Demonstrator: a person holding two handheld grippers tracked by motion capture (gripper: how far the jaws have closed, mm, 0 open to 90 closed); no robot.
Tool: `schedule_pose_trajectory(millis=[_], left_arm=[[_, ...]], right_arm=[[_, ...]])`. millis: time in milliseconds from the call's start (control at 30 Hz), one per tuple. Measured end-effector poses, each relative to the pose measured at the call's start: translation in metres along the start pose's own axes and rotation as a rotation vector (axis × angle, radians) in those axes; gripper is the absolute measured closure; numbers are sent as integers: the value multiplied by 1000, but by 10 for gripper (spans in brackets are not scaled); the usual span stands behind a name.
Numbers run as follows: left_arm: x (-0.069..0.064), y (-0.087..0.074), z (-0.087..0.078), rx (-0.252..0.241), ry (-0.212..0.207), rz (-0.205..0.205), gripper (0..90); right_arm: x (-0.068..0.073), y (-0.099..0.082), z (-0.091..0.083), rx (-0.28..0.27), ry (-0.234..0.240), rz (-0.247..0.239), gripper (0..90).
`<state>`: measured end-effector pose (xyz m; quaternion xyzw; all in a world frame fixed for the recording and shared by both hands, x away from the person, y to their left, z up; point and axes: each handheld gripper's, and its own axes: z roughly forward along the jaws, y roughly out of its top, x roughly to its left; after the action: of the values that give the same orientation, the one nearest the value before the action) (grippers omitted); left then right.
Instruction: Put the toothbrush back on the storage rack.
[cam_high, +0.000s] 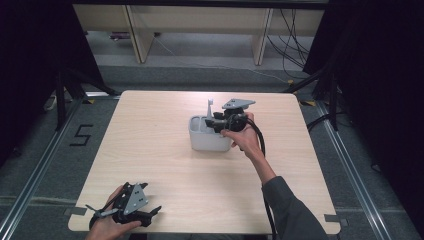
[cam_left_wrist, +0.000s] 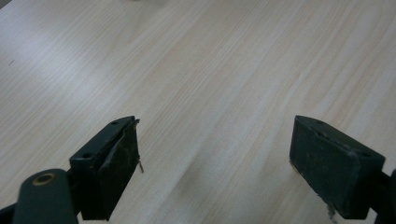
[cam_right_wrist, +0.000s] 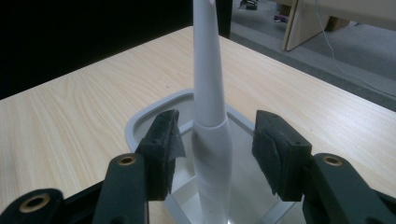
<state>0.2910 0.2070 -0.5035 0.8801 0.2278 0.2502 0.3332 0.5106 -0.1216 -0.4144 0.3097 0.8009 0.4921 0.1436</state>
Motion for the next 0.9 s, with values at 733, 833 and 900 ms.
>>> schedule_pose_trajectory(millis=[733,833,900], left_arm=[[0,0,0,4,0,2,152],[0,0,0,3,-1,2,152],[0,0,0,4,0,2,152]], right_arm=[[3,0,-19,-19,-9,-15,424],[2,0,-22,-19,-4,-26,414],[3,0,-25,-9,-13,-21,402]])
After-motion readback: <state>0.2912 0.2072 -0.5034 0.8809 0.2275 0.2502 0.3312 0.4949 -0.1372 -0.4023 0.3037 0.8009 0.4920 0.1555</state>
